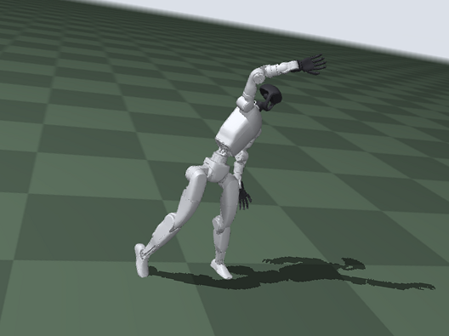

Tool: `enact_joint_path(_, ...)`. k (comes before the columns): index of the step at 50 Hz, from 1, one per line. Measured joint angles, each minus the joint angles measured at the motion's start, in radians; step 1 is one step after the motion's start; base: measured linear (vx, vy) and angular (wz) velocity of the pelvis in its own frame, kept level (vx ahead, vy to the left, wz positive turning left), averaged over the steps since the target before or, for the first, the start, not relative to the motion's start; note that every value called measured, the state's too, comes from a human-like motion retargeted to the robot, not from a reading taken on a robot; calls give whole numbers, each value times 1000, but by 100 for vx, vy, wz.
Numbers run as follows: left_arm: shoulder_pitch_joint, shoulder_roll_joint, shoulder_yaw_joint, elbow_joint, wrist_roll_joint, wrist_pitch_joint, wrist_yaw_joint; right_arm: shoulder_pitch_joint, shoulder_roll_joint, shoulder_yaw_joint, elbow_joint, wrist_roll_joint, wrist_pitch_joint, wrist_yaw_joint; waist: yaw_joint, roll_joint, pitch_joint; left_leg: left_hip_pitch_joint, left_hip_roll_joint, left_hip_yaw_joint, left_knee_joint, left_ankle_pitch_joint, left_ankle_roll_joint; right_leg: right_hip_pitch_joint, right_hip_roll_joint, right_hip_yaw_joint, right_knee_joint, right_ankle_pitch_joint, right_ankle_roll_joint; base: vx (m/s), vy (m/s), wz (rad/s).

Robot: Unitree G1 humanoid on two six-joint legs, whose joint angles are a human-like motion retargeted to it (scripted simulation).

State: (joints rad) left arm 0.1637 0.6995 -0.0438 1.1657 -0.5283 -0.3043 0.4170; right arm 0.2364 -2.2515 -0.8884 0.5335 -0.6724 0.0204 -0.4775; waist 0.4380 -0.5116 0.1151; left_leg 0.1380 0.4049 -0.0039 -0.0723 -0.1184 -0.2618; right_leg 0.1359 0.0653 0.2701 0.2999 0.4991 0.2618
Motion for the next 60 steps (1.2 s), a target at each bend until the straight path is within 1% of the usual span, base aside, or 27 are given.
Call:
enact_joint_path(2,20,-11,22,-1,-14,-2,0,-19,0,-4,35,8,4,-16,-29,9,-38,-28,4,36,0,17,0,-25,-31,-41,-51,-42,0,-27,11,-104)
enact_joint_path(4,46,-37,41,-7,-29,-7,0,-35,0,-10,72,11,5,-34,-60,14,-77,-55,-17,77,-1,29,0,-74,-88,-115,-54,-135,0,-28,12,-120)
enact_joint_path(7,78,-76,60,-21,-46,-17,4,-50,0,-23,146,19,11,-54,-94,11,-129,-84,-70,153,-4,40,0,-143,-192,-264,-75,-268,0,-20,5,-137)
enact_joint_path(10,102,-100,74,-36,-48,-21,6,-55,0,-37,246,46,19,-48,-121,4,-161,-89,-131,227,-6,39,0,-181,-282,-423,-104,-366,0,-11,-9,-134)
enact_joint_path(14,114,-111,86,-37,-35,-13,8,-30,0,-53,404,122,11,-5,-160,3,-192,-103,-193,315,32,27,0,-215,-366,-582,-136,-450,0,-6,-22,-135)
enact_joint_path(17,112,-117,96,-25,-18,-1,13,25,0,-91,536,155,-11,45,-195,25,-218,-120,-211,376,61,36,0,-249,-389,-613,-163,-485,0,-7,-33,-132)
enact_joint_path(20,105,-164,98,-16,-9,11,26,91,0,-136,641,183,-17,68,-223,111,-232,-117,-183,429,79,72,0,-270,-353,-573,-196,-490,0,-3,-43,-120)
enact_joint_path(23,90,-219,79,-25,-29,24,29,166,0,-213,763,256,-2,87,-233,223,-225,-100,-129,470,106,125,0,-275,-293,-520,-211,-483,0,3,-47,-106)
enact_joint_path(25,76,-237,58,-39,-49,31,17,215,34,-279,833,340,11,103,-231,285,-212,-90,-92,487,137,161,0,-273,-257,-491,-214,-479,0,8,-44,-94)
enact_joint_path(29,40,-256,2,-67,-81,51,-37,308,155,-416,918,576,30,138,-218,382,-181,-95,-44,487,226,227,1,-267,-218,-448,-217,-481,0,10,-36,-81)
enact_joint_path(33,-1,-300,-60,-79,-103,73,-74,412,279,-520,937,800,53,127,-202,473,-150,-121,-43,453,309,293,14,-259,-220,-402,-234,-483,0,8,-21,-66)
enact_joint_path(38,-40,-390,-159,-97,-142,107,-116,470,424,-578,941,1073,100,100,-178,587,-115,-161,-110,386,386,373,73,-242,-283,-341,-272,-475,0,6,-3,-46)
enact_joint_path(40,-47,-418,-200,-110,-160,125,-146,429,490,-551,948,1186,121,102,-171,622,-104,-177,-149,362,410,403,101,-235,-322,-320,-286,-471,0,5,6,-23)
enact_joint_path(42,-42,-380,-208,-119,-179,144,-182,2,687,-137,899,1305,114,56,-192,590,-102,-188,-193,344,418,440,125,-229,-366,-304,-296,-469,0,5,6,-6)
enact_joint_path(43,-16,-355,-170,-128,-186,153,-201,-255,783,114,898,1360,97,18,-237,566,-105,-194,-213,335,420,457,134,-227,-386,-299,-299,-469,0,5,5,1)
enact_joint_path(44,1,-349,-150,-135,-192,161,-215,-369,841,220,907,1408,87,1,-265,563,-106,-198,-228,328,423,472,141,-224,-402,-294,-300,-470,0,0,0,0)
enact_joint_path(45,15,-353,-139,-143,-196,167,-226,-411,881,255,922,1454,81,-7,-284,570,-106,-200,-241,321,426,486,145,-221,-415,-289,-301,-471,0,0,0,0)
enact_joint_path(48,39,-366,-108,-152,-204,178,-234,-464,982,282,956,1584,57,-35,-328,596,-104,-202,-253,299,426,521,139,-215,-423,-282,-299,-478,-8,0,0,0)
enact_joint_path(53,66,-374,-92,-153,-193,180,-207,-441,1092,215,969,1731,12,-83,-363,619,-102,-193,-264,267,421,543,121,-208,-428,-272,-298,-485,-10,0,0,0)
enact_joint_path(57,93,-367,-96,-157,-181,175,-207,-406,1118,163,965,1777,-10,-87,-372,612,-111,-183,-273,244,418,519,105,-207,-430,-266,-301,-486,-5,0,0,0)
enact_joint_path(60,100,-360,-96,-156,-180,169,-212,-389,1102,135,958,1800,-22,-80,-373,599,-118,-174,-272,231,409,470,91,-210,-424,-268,-304,-485,0,-1,2,0)
